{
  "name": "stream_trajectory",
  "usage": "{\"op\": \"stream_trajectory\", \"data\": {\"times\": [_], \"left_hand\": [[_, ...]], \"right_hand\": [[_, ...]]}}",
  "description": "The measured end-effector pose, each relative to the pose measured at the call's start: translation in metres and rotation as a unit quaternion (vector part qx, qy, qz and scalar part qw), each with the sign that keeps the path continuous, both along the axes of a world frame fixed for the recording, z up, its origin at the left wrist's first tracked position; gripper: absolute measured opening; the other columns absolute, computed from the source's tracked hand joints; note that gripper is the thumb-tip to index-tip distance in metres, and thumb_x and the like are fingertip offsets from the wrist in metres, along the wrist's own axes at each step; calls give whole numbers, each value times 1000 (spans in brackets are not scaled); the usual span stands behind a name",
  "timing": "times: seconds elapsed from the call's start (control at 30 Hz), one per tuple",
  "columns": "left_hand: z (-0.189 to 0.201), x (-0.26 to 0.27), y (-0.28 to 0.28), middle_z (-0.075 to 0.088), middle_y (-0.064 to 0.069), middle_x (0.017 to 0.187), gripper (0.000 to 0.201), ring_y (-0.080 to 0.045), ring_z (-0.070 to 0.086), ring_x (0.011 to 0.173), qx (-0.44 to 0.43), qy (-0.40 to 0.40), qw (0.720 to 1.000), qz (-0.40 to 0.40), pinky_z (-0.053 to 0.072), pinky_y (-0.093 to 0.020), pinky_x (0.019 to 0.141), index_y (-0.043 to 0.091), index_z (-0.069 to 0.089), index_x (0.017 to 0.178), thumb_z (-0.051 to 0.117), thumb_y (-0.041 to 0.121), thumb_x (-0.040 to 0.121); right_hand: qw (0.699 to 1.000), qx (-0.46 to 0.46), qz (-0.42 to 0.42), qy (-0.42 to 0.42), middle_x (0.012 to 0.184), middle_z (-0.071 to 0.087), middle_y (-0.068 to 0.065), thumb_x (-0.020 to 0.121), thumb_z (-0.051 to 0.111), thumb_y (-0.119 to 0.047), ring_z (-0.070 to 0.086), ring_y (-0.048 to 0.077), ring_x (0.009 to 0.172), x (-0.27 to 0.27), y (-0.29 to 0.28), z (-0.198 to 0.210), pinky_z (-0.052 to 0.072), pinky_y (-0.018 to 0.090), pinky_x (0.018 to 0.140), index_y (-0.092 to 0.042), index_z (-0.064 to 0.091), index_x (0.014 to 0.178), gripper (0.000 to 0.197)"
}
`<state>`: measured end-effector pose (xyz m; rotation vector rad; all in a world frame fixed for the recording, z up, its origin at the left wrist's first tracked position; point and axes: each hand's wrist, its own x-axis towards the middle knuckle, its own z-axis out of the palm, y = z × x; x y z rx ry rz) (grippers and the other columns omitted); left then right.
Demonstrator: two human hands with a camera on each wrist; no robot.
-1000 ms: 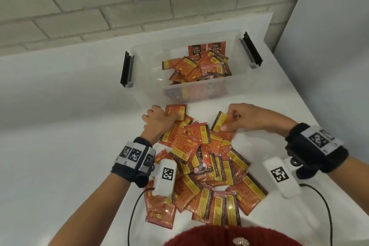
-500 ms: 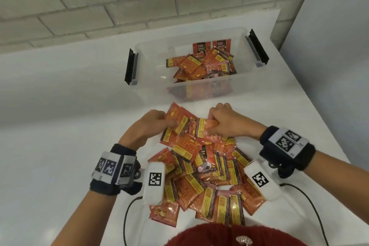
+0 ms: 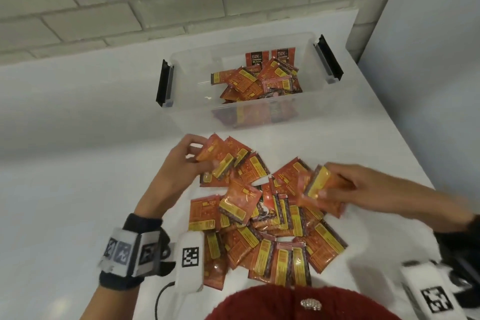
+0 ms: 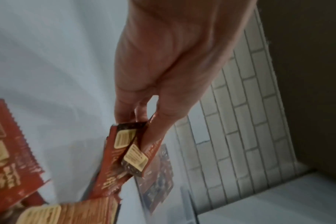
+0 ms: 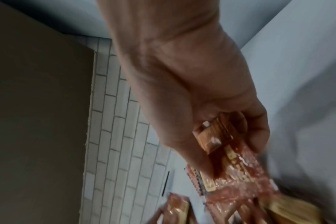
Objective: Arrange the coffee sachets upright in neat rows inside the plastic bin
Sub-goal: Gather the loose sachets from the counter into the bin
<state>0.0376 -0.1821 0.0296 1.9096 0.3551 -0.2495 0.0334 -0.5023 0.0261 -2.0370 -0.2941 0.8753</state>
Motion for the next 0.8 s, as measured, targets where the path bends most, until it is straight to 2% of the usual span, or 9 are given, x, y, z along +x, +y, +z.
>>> {"op": "stream_trajectory", "data": {"times": [0.1, 0.17, 0.2, 0.33, 0.43, 0.57, 0.67, 0.73, 0.8], "left_hand": [[10, -17, 16, 65, 2, 104, 51, -14, 67, 93, -13, 38, 999, -6, 48, -25, 76, 23, 58, 114, 83, 26, 69], [13, -31, 24, 73, 3, 94, 60, -9, 69, 86, 2, 89, 995, -43, 42, -23, 77, 19, 65, 103, 89, 40, 53], [12, -38, 25, 74, 3, 90, 58, -6, 69, 83, 10, 109, 993, -54, 39, -21, 75, 17, 67, 99, 86, 44, 52], [-3, -57, 23, 74, 3, 93, 34, -7, 68, 88, 16, 76, 997, 7, 38, -17, 72, 15, 67, 97, 78, 36, 73], [-16, -56, 20, 70, 3, 104, 26, -10, 62, 102, 31, 3, 997, 71, 38, -19, 74, 14, 67, 101, 73, 29, 80], [-9, -48, 19, 65, 1, 114, 33, -5, 60, 97, 29, -45, 992, 117, 39, -19, 70, 15, 68, 109, 72, 33, 81], [0, -51, 30, 67, 7, 110, 36, -7, 61, 100, 19, 36, 999, 25, 38, -21, 76, 27, 74, 97, 79, 48, 69], [-1, -57, 34, 68, 13, 106, 35, -6, 63, 99, 31, 100, 993, -55, 41, -23, 82, 34, 77, 89, 81, 54, 59], [-9, -64, 31, 65, 16, 105, 32, -6, 61, 98, 71, 122, 985, -105, 43, -24, 85, 37, 76, 88, 81, 55, 62]], "right_hand": [[990, -107, 51, -74, 106, 46, -11, 89, 64, -38, 51, 1, 92, -21, 4, -19, 39, 14, 72, -34, 50, 93, 15], [987, -118, 49, -95, 109, 34, -21, 88, 66, -37, 43, -3, 99, -29, 13, -29, 37, 12, 75, -37, 42, 93, 25], [988, -118, 39, -96, 109, 31, -24, 87, 67, -34, 42, -5, 100, -31, 17, -31, 39, 11, 75, -38, 39, 95, 30], [992, -110, -6, -57, 113, 49, -12, 87, 70, -21, 59, 2, 92, -30, 28, -31, 54, 20, 74, -33, 32, 114, 48], [996, -89, -32, -7, 99, 62, -9, 85, 72, -14, 67, 3, 77, -24, 30, -25, 54, 19, 61, -31, 31, 118, 56], [995, -83, -60, -9, 95, 67, -10, 82, 75, -17, 68, 0, 74, -16, 21, -23, 56, 19, 64, -27, 51, 104, 34], [996, -72, -54, -26, 85, 74, -7, 82, 74, -24, 69, 1, 74, -13, 5, -18, 52, 19, 68, -24, 66, 91, 12], [998, -41, -53, -19, 88, 73, -5, 80, 74, -30, 69, 8, 78, -14, -7, -11, 51, 23, 70, -20, 69, 91, 16], [999, -14, -34, 2, 99, 63, -8, 74, 75, -39, 67, 9, 85, -20, -15, -5, 52, 23, 70, -21, 69, 95, 29]]}}
